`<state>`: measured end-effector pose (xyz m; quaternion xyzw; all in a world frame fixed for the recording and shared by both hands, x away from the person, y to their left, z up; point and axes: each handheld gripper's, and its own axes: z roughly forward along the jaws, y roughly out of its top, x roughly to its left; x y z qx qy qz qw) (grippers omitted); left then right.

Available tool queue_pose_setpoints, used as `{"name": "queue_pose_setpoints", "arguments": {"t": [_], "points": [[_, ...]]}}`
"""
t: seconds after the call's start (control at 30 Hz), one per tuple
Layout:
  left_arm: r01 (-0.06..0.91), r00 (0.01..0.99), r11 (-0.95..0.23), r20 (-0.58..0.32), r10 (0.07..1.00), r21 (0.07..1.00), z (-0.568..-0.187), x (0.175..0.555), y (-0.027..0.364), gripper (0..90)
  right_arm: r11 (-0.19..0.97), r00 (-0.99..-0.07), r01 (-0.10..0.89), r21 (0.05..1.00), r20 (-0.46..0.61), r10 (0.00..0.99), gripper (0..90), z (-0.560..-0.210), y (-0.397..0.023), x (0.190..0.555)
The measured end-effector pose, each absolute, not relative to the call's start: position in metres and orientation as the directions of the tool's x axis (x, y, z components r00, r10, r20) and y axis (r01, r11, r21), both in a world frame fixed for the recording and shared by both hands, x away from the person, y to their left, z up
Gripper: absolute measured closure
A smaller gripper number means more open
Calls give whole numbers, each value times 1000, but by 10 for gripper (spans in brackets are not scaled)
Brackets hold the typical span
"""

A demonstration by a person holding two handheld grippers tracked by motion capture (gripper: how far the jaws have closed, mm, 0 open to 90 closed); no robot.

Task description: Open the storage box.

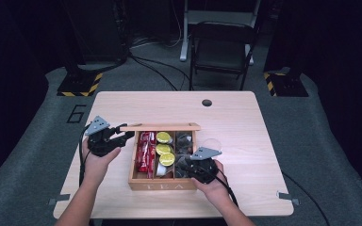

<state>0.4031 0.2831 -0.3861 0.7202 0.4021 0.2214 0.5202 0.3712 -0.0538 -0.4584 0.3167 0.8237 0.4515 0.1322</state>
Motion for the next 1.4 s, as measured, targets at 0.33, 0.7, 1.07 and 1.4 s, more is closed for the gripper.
{"name": "queue_pose_setpoints", "arguments": {"t": [0.33,0.7,1.07,1.4], "points": [[349,579,-134,-101,809,927,-386,404,283,569,387,-773,389,836,68,631,740,-441,-57,371],[349,580,-133,-102,808,928,-386,404,283,569,388,-778,366,846,50,626,740,-427,-61,372],[350,580,-134,-102,808,927,-386,404,284,568,375,-770,365,852,50,636,740,-417,-69,375],[350,580,-134,-102,808,927,-386,404,283,569,352,-739,378,857,50,672,740,-412,-84,382]]}}
